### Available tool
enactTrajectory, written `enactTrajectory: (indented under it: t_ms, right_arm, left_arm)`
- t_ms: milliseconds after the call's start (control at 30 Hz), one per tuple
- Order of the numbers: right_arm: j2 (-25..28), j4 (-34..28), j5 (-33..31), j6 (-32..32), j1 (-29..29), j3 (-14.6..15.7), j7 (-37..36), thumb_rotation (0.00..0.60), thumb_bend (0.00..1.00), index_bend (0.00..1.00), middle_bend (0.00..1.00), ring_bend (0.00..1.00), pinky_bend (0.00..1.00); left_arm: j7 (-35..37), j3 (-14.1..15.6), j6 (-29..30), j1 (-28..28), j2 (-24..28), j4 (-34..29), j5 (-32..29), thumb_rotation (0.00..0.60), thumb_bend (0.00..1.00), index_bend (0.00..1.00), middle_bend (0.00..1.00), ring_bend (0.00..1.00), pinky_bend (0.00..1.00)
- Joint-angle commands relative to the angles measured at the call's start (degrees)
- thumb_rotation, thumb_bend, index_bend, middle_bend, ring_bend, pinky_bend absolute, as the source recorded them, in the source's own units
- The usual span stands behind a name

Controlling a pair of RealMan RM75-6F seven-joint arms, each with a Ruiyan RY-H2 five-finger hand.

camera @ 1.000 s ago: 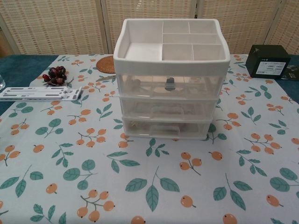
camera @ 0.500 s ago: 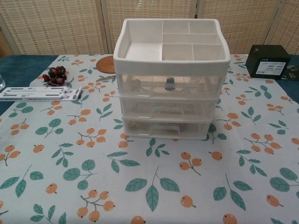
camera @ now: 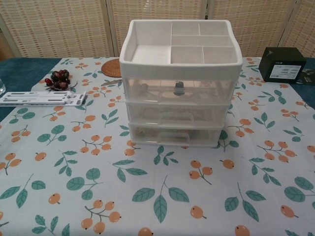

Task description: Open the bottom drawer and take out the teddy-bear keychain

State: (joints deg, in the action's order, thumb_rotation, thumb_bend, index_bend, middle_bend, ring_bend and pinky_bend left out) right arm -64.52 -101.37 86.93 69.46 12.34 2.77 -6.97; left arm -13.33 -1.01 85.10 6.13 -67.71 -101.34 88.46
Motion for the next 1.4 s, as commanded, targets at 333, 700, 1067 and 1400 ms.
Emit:
enactTrajectory:
  t_ms: [333, 700, 1067, 1400]
  right_arm:
    - [-3.4, -7.0, -7.1, -25.1, 11.8, -1.6, -30.2, 0.6, 0.66, 0.0, 0.81, 1.0, 1.0]
    - [-9.9, -3.9, -15.0, -38.9, 18.1, -8.9, -52.0, 0.6, 0.76, 0.0, 0.83, 1.0, 1.0]
    - [-18.2, 3.1, -21.2, -45.1, 21.2, -14.7, -57.8, 0.6, 0.76, 0.0, 0.83, 1.0, 1.0]
    - [-23.2, 7.6, -27.0, -48.9, 23.1, -16.8, -55.6, 0.6, 0.76, 0.0, 0.83, 1.0, 1.0]
  left_arm:
    - [0.0, 0.2, 0.2, -0.3, 0.7, -0.5, 0.1, 0.6, 0.2, 0.05, 0.0, 0.01, 0.07]
    - [0.1, 0.2, 0.3, -0.4, 1.1, -0.8, 0.2, 0.6, 0.2, 0.05, 0.0, 0.01, 0.07]
    - [1.1, 0.4, 0.3, -0.6, 1.4, -0.5, 0.2, 0.6, 0.2, 0.05, 0.0, 0.01, 0.07]
    - [1.5, 0.4, 0.2, -0.8, 1.6, 0.0, -0.3, 0.6, 0.2, 0.05, 0.0, 0.01, 0.07]
